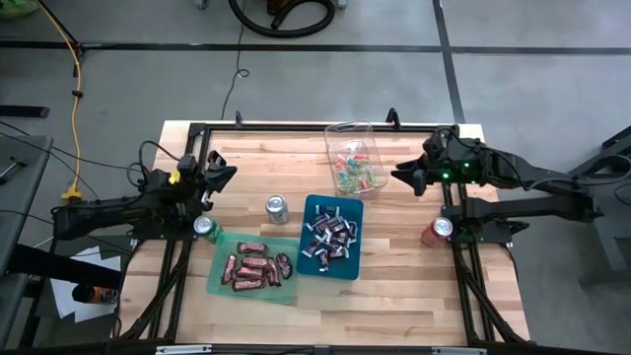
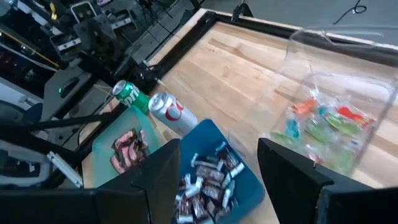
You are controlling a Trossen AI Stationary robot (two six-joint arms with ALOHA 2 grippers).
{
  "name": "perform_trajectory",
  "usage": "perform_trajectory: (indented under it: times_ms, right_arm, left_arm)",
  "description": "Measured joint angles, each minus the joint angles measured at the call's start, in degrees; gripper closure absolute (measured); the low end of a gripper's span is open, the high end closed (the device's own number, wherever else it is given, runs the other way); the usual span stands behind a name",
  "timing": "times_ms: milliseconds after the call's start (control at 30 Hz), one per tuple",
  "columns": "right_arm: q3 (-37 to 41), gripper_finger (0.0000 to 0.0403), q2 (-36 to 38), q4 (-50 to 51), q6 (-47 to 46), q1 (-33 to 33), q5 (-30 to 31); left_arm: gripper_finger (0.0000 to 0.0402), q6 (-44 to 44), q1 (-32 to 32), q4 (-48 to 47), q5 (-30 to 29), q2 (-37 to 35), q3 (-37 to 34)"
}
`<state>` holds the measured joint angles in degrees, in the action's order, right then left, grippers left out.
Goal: Sort candy
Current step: Return to Home Position
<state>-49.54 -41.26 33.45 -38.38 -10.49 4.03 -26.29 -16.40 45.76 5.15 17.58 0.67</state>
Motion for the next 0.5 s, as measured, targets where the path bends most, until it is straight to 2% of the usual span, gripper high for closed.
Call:
perform_trajectory:
  times_ms: [133,233,367,500]
  right_arm:
    - [0.0,0.0197,3.53,5.99,-0.82,1.31,0.92]
    - [0.39,0.0218,5.71,9.26,-2.92,3.45,2.94]
    - [4.21,0.0275,10.02,7.81,-3.86,7.49,4.32]
    - [11.91,0.0349,15.61,2.35,-4.21,11.94,5.01]
  left_arm:
    - [0.0401,1.63,-0.11,-3.01,-0.72,-2.1,0.0]
    - [0.0401,-0.15,-0.11,-3.03,-0.28,-2.37,0.0]
    - [0.0401,-1.96,-0.09,-3.07,-0.24,-2.34,0.0]
    - [0.0401,-2.34,-0.09,-3.1,-0.24,-2.33,0.0]
